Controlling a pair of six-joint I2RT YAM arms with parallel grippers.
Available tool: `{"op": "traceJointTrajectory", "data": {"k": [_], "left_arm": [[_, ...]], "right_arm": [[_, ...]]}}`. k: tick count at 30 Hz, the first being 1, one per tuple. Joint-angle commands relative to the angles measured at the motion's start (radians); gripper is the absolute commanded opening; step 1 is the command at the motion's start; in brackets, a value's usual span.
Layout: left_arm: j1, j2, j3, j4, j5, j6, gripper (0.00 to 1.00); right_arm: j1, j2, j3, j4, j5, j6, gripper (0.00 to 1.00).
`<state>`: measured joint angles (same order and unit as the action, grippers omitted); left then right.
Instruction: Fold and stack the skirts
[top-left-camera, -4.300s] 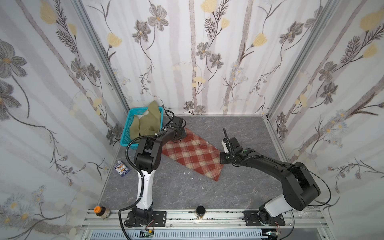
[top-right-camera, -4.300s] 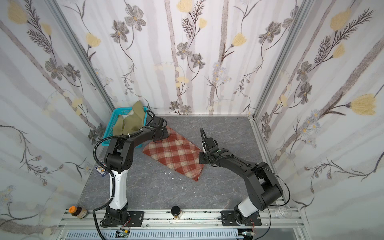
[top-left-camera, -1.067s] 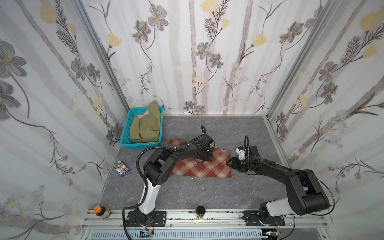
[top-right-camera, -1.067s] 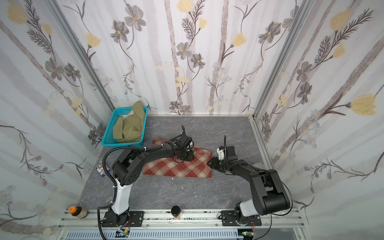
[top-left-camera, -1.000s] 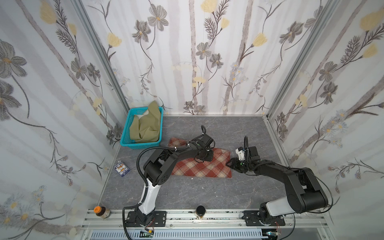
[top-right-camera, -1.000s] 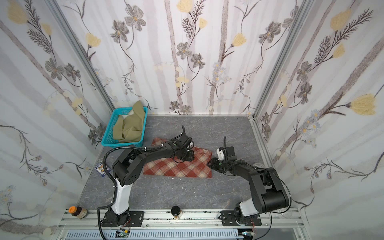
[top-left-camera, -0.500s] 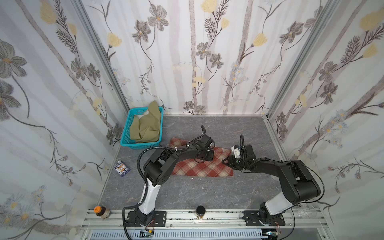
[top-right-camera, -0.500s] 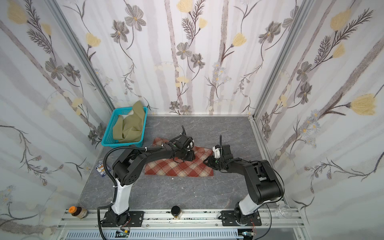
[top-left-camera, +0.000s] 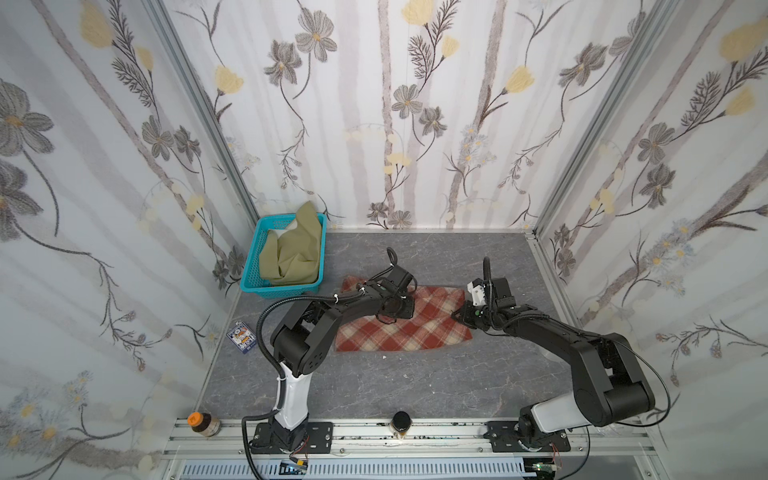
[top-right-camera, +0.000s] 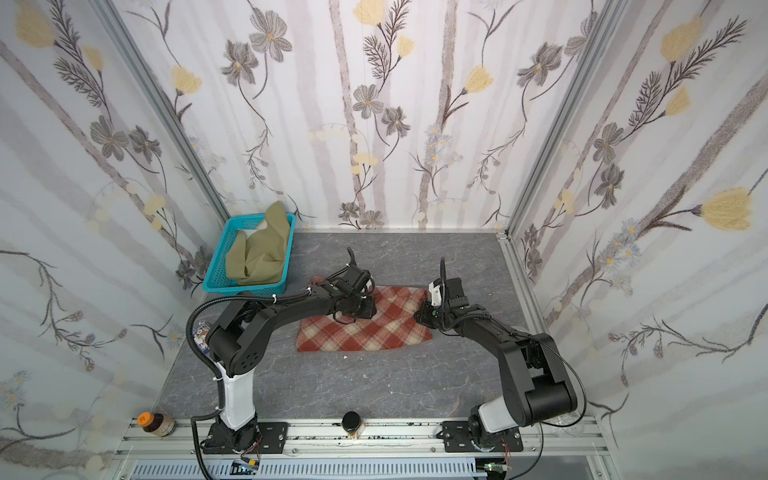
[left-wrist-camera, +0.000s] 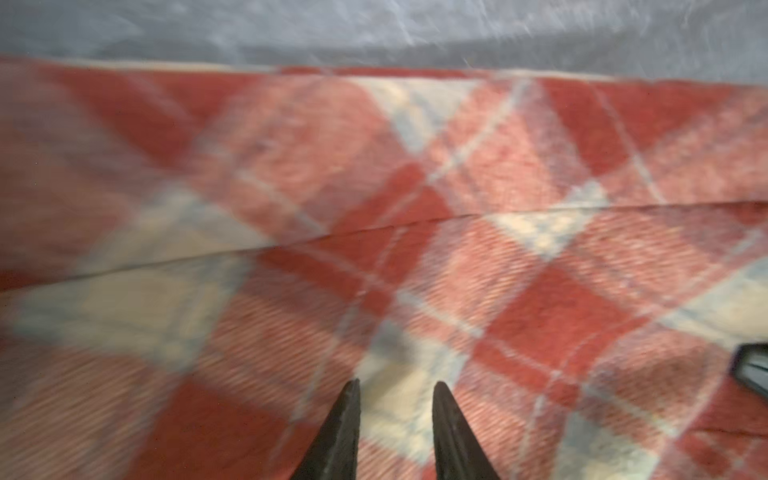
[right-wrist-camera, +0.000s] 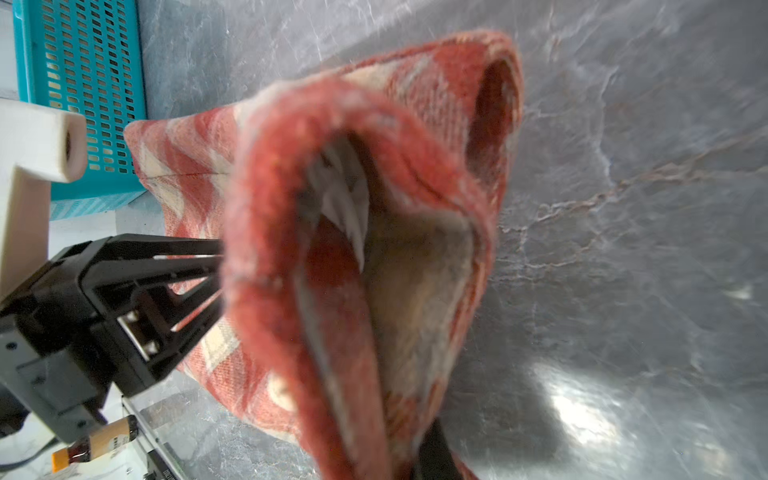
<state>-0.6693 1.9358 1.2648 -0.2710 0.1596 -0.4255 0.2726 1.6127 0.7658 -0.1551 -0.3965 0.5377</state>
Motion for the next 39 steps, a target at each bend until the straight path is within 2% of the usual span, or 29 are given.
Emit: {"op": "traceJointTrajectory", "data": {"k": [1, 9, 16, 21, 28, 39], "left_arm": [[0.037, -0.047, -0.036, -0.019, -0.052, 0.026, 0.33], [0.115, -0.107, -0.105, 0.001, -0.094, 0.060, 0.32], [0.114, -0.072, -0.135, 0.083, -0.043, -0.001, 0.32], [0.064, -0.062, -0.176, 0.128, -0.031, -0.047, 0.31], [-0.021, -0.064, -0.267, 0.234, -0.001, -0.177, 0.31], [-0.142, -0.018, -0.260, 0.308, 0.006, -0.286, 0.30]], "right_arm": [[-0.003, -0.055, 0.058, -0.138, 0.088, -0.070, 0.00], [-0.004, -0.134, 0.164, -0.347, 0.200, -0.136, 0.00], [-0.004, -0.159, 0.227, -0.463, 0.256, -0.169, 0.00], [-0.006, -0.160, 0.267, -0.522, 0.297, -0.193, 0.00], [0.001, -0.140, 0.318, -0.579, 0.314, -0.214, 0.00], [0.093, -0.101, 0.374, -0.583, 0.302, -0.173, 0.00]]}}
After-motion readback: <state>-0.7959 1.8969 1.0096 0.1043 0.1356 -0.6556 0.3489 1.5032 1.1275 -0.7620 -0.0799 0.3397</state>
